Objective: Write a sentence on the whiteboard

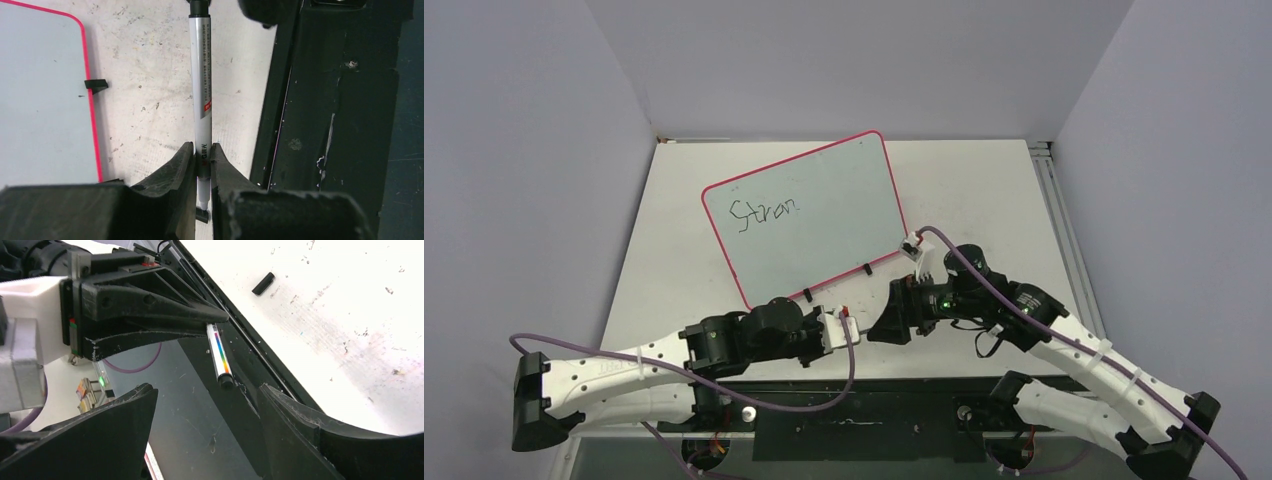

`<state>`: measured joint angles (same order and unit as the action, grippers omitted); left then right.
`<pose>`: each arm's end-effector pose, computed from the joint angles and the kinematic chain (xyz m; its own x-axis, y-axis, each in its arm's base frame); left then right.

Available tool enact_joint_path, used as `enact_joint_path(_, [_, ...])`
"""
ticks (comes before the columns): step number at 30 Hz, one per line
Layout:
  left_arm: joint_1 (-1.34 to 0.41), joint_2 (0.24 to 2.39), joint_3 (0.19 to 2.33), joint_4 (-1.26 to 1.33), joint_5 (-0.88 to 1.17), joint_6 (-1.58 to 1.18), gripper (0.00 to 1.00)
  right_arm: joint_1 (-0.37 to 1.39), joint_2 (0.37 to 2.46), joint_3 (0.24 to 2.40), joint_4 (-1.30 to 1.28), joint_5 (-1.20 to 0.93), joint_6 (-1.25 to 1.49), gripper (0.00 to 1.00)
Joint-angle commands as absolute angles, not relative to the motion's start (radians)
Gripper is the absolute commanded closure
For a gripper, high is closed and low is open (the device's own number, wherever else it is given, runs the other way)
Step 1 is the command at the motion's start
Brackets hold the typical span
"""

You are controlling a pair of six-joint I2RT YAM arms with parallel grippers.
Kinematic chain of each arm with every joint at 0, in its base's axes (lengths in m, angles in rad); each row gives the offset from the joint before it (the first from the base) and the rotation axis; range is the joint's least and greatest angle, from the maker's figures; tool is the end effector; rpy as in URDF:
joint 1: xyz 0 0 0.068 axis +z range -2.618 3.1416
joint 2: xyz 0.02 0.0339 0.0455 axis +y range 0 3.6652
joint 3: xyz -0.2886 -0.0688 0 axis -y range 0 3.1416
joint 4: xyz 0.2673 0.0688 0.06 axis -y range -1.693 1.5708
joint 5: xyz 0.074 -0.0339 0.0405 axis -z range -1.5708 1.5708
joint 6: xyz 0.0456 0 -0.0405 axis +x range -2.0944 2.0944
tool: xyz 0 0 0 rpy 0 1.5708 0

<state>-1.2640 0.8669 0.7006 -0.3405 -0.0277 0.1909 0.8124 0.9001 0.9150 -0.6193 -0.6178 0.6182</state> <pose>0.0650 -0.2011 0.2904 0.0355 0.5160 -0.8559 0.9563 0.2313 0.1791 0.1173 0.1622 0.3404 -0.8514 -0.2118 -0.4798 -0.5229 0.4140 0.7451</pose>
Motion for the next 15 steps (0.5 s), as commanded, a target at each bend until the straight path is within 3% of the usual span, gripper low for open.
enact_joint_path(1, [-1.232, 0.876, 0.752, -0.332, 0.093, 0.164, 1.00, 0.853, 0.891, 0.852, -0.466, -0.520, 0.717, 0.28])
enact_joint_path(15, [-1.211, 0.922, 0.764, -0.340, 0.150, 0.155, 1.00, 0.930, 0.972, 0.808, -0.374, -0.546, 0.743, 0.54])
